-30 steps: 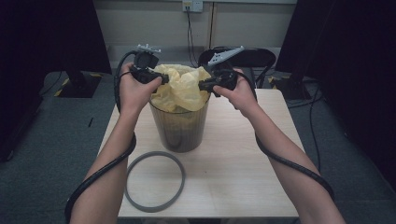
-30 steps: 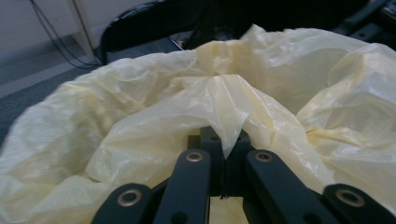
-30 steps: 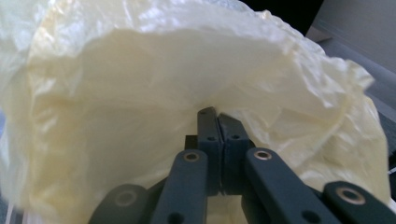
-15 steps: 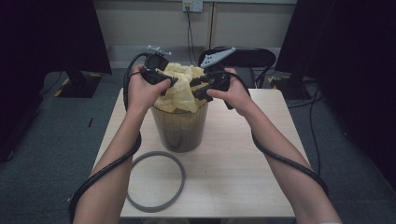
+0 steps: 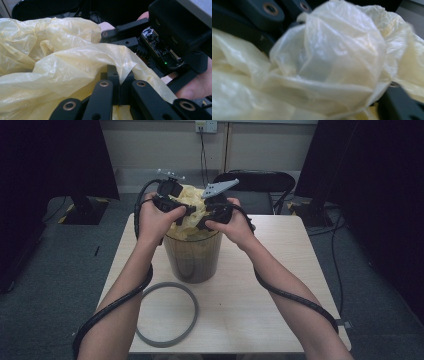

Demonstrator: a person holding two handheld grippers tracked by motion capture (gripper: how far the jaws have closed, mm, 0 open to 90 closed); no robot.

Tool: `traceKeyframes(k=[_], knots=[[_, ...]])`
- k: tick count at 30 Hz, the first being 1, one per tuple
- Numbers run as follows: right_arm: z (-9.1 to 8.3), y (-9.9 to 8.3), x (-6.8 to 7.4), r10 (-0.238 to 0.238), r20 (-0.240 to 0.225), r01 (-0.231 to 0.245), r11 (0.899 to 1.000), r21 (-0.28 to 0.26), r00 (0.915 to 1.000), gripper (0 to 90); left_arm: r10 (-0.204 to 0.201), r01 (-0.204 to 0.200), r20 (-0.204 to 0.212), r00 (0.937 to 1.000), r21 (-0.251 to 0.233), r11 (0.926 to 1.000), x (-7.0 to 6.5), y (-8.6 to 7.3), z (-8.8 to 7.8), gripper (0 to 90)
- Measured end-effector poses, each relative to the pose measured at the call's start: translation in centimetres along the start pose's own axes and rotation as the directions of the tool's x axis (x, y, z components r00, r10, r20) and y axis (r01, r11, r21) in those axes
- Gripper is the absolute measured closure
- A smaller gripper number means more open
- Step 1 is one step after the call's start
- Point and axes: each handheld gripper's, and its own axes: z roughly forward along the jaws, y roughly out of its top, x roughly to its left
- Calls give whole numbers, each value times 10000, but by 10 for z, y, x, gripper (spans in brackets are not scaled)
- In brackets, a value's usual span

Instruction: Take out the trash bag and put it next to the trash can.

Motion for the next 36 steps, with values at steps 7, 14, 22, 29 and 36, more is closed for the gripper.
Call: traceKeyframes(k=[7, 14, 22, 29, 36], knots=[[0, -1, 2, -76, -265, 86, 9993, 356, 9996, 857, 1, 5, 142, 9999, -436, 9990, 3, -2, -3, 874], [-7, -6, -6, 662, -76, -658, 9970, 401, 9978, 887, 805, -855, -625, 9948, -816, 9930, 3, -3, -10, 377], [-15, -9, -14, 878, 321, -896, 9942, 588, 9956, 889, 1097, -1187, -1284, 9856, -644, 9908, 5, -10, -37, 235], [-28, -4, -20, 1357, 468, -1357, 9907, -27, 9896, 889, 1472, -1437, -1799, 9726, 324, 9891, 14, -28, -36, 218], [-45, 11, -17, 1486, 196, -1465, 9858, -824, 9887, 889, 1773, -1667, -1569, 9716, 784, 9829, 23, -29, -7, 285]])
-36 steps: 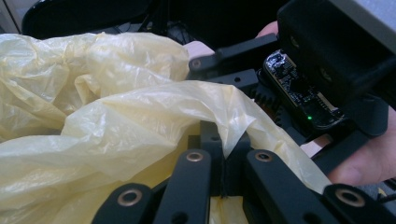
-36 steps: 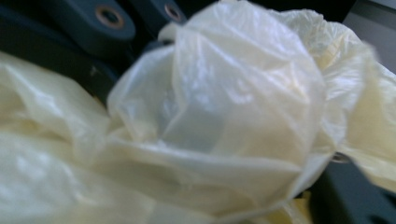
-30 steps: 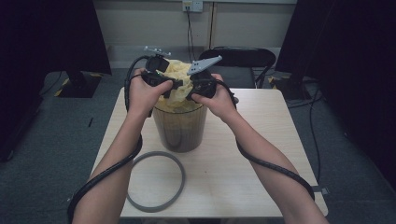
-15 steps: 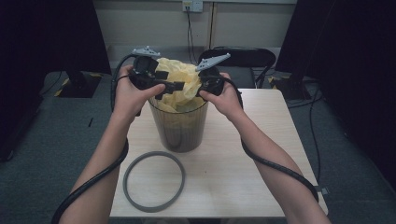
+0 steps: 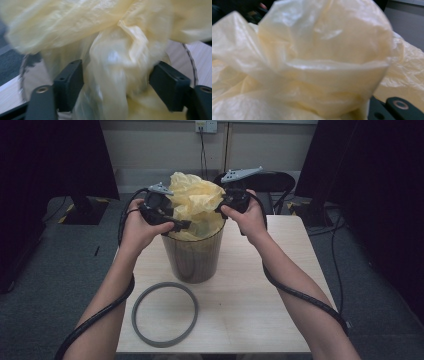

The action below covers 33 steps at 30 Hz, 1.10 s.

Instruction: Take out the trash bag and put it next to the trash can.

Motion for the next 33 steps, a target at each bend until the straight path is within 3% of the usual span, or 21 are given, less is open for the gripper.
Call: traceKeyframes(k=[1, 5, 7, 9, 12, 15, 17, 20, 23, 25, 28, 33], knots=[[-2, 1, 1, 27, -55, -27, 10000, -79, 10000, 889, 91, -91, 66, 9999, 20, 10000, -1, 2, 4, 318], [-7, 4, 1, 152, -149, -157, 9992, -358, 9998, 889, 634, -640, 223, 9977, 259, 9976, -3, 8, 16, 645], [-8, 3, -1, 111, -96, -113, 9996, -278, 9999, 889, 485, -487, 61, 9988, 455, 9978, -4, 10, 16, 781], [-10, 0, -5, 149, -83, -150, 9997, -182, 9999, 889, 202, -206, 94, 9998, 459, 9987, -3, 10, 13, 858], [-12, -8, -11, 103, -49, -102, 9998, 155, 9999, 889, -217, 214, 192, 9996, 150, 9997, 2, 9, 5, 878], [-9, -13, -11, -23, -224, 32, 9993, 381, 9997, 888, -373, 371, 241, 9990, 63, 9993, 3, 11, -1, 883], [-4, -14, -9, -378, -215, 393, 9966, 727, 9991, 867, -500, 503, 282, 9984, -104, 9987, 2, 14, -3, 885], [6, -17, -2, -1073, -539, 1138, 9837, 1390, 9928, 649, -698, 721, 470, 9965, -493, 9962, 1, 17, -7, 888], [15, -17, 6, -1888, -72, 1868, 9645, 1868, 9820, 453, -517, 544, 645, 9966, -413, 9977, -3, 21, -7, 889], [18, -16, 9, -1980, 118, 1933, 9669, 1664, 9801, 357, -466, 502, 872, 9951, -393, 9980, -7, 22, -6, 889], [23, -13, 13, -2183, 298, 2117, 9661, 1474, 9754, 287, -307, 372, 1332, 9906, -463, 9982, -12, 24, -3, 890], [34, -10, 20, -2686, 250, 2594, 9473, 1879, 9629, 298, -174, 274, 1643, 9863, -585, 9979, -16, 28, -1, 891]])
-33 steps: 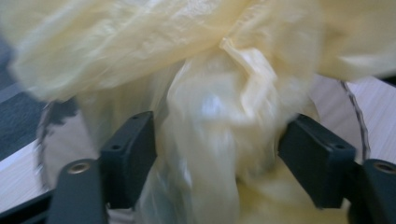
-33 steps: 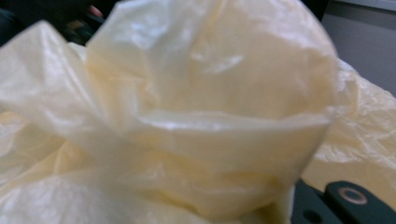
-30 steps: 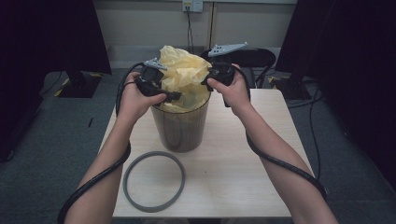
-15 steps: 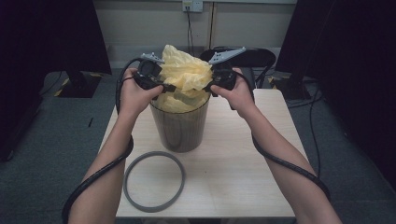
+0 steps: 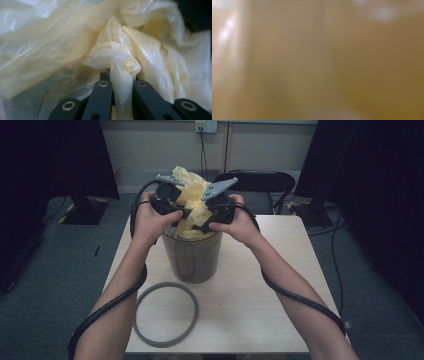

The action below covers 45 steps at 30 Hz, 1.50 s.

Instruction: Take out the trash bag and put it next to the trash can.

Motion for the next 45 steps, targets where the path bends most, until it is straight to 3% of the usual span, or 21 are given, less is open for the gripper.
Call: traceKeyframes(k=[3, 6, 9, 10, 13, 15, 18, 20, 22, 24, 25, 26, 27, 29, 30, 32, 34, 36, 39, 41, 45], knots=[[4, 1, 3, 8, -133, -8, 10000, -70, 9999, 389, -205, 209, 235, 9995, -152, 9997, 0, 1, -1, 892], [5, 0, 3, 188, -202, -195, 9993, -328, 9996, 616, -312, 322, 324, 9990, -290, 9991, 0, 1, -2, 892], [6, -1, 2, 594, -575, -614, 9975, -335, 9966, 831, -351, 367, 295, 9989, -556, 9978, 2, -2, -5, 879], [6, -2, 3, 647, -527, -661, 9975, -246, 9965, 856, -241, 257, 225, 9995, -735, 9970, 3, -4, -7, 834], [2, -7, -2, 1015, -622, -1030, 9945, -214, 9929, 873, -162, 127, -284, 9995, -1212, 9925, 8, -8, -17, 521], [-2, -10, -6, 1223, -439, -1241, 9915, -402, 9915, 874, -289, 217, -645, 9975, -1099, 9937, 11, -12, -24, 381], [-9, -14, -12, 1578, -310, -1597, 9844, -739, 9870, 874, -74, 8, -814, 9967, -810, 9967, 14, -19, -31, 304], [-12, -15, -15, 1933, -375, -1963, 9743, -1103, 9804, 874, 120, -147, -866, 9962, -314, 9994, 14, -25, -28, 278], [-15, -16, -18, 2194, -515, -2247, 9633, -1470, 9743, 875, 239, -237, -762, 9968, 37, 9997, 16, -31, -22, 328], [-17, -15, -18, 2278, -705, -2368, 9558, -1744, 9712, 875, 514, -483, -706, 9962, 460, 9978, 17, -35, -14, 535], [-18, -14, -18, 2300, -819, -2416, 9522, -1869, 9697, 875, 533, -498, -683, 9962, 510, 9975, 17, -35, -10, 567], [-19, -14, -18, 2338, -940, -2484, 9476, -2007, 9677, 875, 569, -531, -622, 9964, 620, 9967, 17, -35, -6, 659], [-21, -13, -17, 2324, -1019, -2493, 9456, -2093, 9673, 875, 432, -377, -803, 9958, 699, 9968, 17, -34, -3, 771], [-23, -12, -16, 2089, -1167, -2293, 9519, -2031, 9709, 873, 170, -64, -1350, 9907, 784, 9969, 17, -31, -3, 856], [-24, -13, -15, 2013, -1283, -2241, 9539, -1995, 9711, 871, -4, 99, -1637, 9865, 575, 9983, 18, -29, -4, 876], [-25, -14, -13, 1828, -1656, -2128, 9591, -1866, 9691, 857, -366, 339, -1630, 9859, -192, 9992, 19, -25, -9, 892], [-24, -15, -10, 1639, -1765, -1935, 9669, -1664, 9706, 768, -354, 281, -1493, 9882, -510, 9983, 18, -21, -12, 896], [-22, -14, -6, 1250, -1348, -1439, 9795, -1409, 9830, 620, -270, 187, -1353, 9904, -626, 9979, 14, -18, -12, 897], [-16, -11, -1, 704, -754, -773, 9927, -928, 9947, 409, -304, 223, -859, 9958, -941, 9953, 10, -16, -13, 898], [-11, -9, 1, 688, -789, -743, 9948, -695, 9945, 318, -246, 186, -652, 9976, -924, 9955, 7, -14, -12, 899], [-3, -5, 7, 149, -187, -153, 9997, -196, 9997, 254, -233, 208, -309, 9993, -796, 9966, 3, -11, -9, 900]])
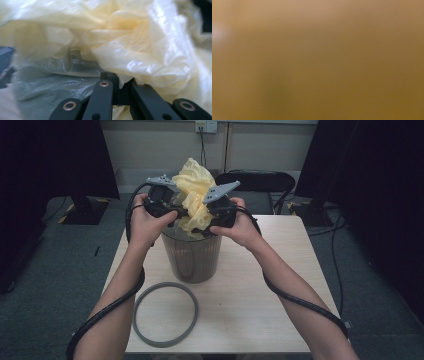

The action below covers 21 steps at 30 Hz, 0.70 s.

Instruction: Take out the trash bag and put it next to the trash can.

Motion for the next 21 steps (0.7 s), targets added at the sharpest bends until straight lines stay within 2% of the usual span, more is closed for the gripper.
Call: traceKeyframes(k=[3, 5, 7, 9, 10, 11, 12, 13, 14, 15, 16, 18, 19, 20, 21], knots=[[5, 2, 1, -58, 18, 58, 10000, 11, 10000, 314, -89, 88, 143, 9999, 53, 9999, -2, 1, 1, 900], [5, 2, 1, -137, 15, 137, 9998, -126, 9999, 474, -212, 214, 275, 9994, -67, 9997, -1, 1, 0, 900], [5, 2, -1, 107, -206, -111, 9997, -226, 9997, 671, -130, 139, 391, 9992, -230, 9996, 2, 0, -2, 900], [4, 2, -3, 412, -425, -422, 9988, -241, 9982, 792, -65, 81, 409, 9991, -372, 9993, 3, -1, -4, 899], [3, 2, -4, 547, -418, -556, 9982, -206, 9976, 824, -216, 240, 473, 9986, -496, 9985, 3, -3, -4, 892], [2, 2, -5, 693, -419, -700, 9974, -169, 9967, 838, -546, 582, 664, 9963, -538, 9969, 6, -4, -4, 856], [1, 1, -6, 710, -385, -714, 9974, -89, 9967, 845, -612, 638, 437, 9972, -598, 9962, 9, -5, -4, 765], [1, 0, -7, 732, -236, -732, 9973, -3, 9970, 849, -427, 424, -36, 9991, -596, 9973, 10, -6, -6, 600], [-1, -2, -8, 834, -127, -834, 9965, 2, 9964, 850, -144, 129, -426, 9990, -357, 9993, 12, -8, -8, 488], [-3, -4, -10, 972, -36, -972, 9952, -137, 9953, 851, -59, 47, -643, 9979, -183, 9998, 14, -10, -10, 447], [-6, -7, -13, 1126, 54, -1124, 9934, -247, 9936, 851, 3, -10, -667, 9978, -102, 9999, 16, -12, -11, 395], [-11, -10, -18, 1365, 98, -1357, 9890, -595, 9906, 851, 107, -89, -807, 9967, 232, 9997, 17, -16, -10, 344], [-12, -11, -20, 1543, -86, -1545, 9845, -833, 9880, 851, 463, -402, -1006, 9939, 623, 9973, 17, -17, -7, 340], [-15, -11, -21, 1694, -208, -1706, 9791, -1102, 9853, 850, 769, -665, -1085, 9911, 961, 9931, 15, -17, -5, 357], [-17, -10, -22, 1758, -340, -1788, 9747, -1340, 9838, 850, 1157, -1007, -1135, 9868, 1303, 9864, 14, -18, -1, 466]])
